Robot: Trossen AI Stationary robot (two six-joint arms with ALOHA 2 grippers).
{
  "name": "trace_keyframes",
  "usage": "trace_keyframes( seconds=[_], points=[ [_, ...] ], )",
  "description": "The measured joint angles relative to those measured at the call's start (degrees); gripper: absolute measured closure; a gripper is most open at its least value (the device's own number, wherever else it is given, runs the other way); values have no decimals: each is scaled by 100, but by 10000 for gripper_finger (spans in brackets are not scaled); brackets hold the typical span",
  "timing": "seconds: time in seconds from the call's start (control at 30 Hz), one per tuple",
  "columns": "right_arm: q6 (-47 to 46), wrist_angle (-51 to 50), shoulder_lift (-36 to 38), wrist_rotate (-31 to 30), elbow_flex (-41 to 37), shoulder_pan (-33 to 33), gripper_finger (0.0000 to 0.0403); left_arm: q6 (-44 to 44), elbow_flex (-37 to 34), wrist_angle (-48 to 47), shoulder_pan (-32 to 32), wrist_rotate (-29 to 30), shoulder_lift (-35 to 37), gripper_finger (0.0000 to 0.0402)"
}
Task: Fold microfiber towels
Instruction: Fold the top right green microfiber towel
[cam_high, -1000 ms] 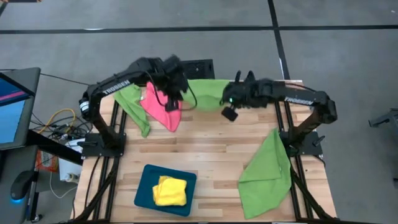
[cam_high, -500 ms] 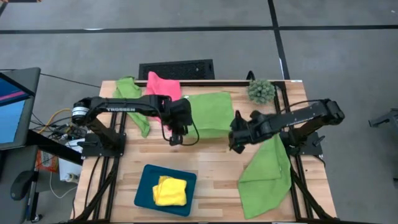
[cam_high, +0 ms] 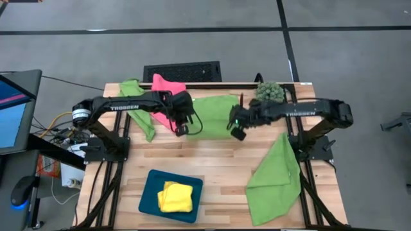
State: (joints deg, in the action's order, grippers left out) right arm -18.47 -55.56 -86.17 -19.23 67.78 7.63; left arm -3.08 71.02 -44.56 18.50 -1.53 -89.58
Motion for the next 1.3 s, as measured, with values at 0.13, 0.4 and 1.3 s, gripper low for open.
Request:
trace_keyframes(
  seconds=[0.13,0.4,1.3],
  points=[
    [790,262,0,148,-190,851,403,-262,-2,318,490,15,-52,401],
    [1741,1236,-6,786,-509,2122,403,-517,-40,787,1205,-153,-335,401],
    [2449,2354,-887,1056,-607,3025,391,-571,-338,1471,1748,-225,-712,400]
  ],
)
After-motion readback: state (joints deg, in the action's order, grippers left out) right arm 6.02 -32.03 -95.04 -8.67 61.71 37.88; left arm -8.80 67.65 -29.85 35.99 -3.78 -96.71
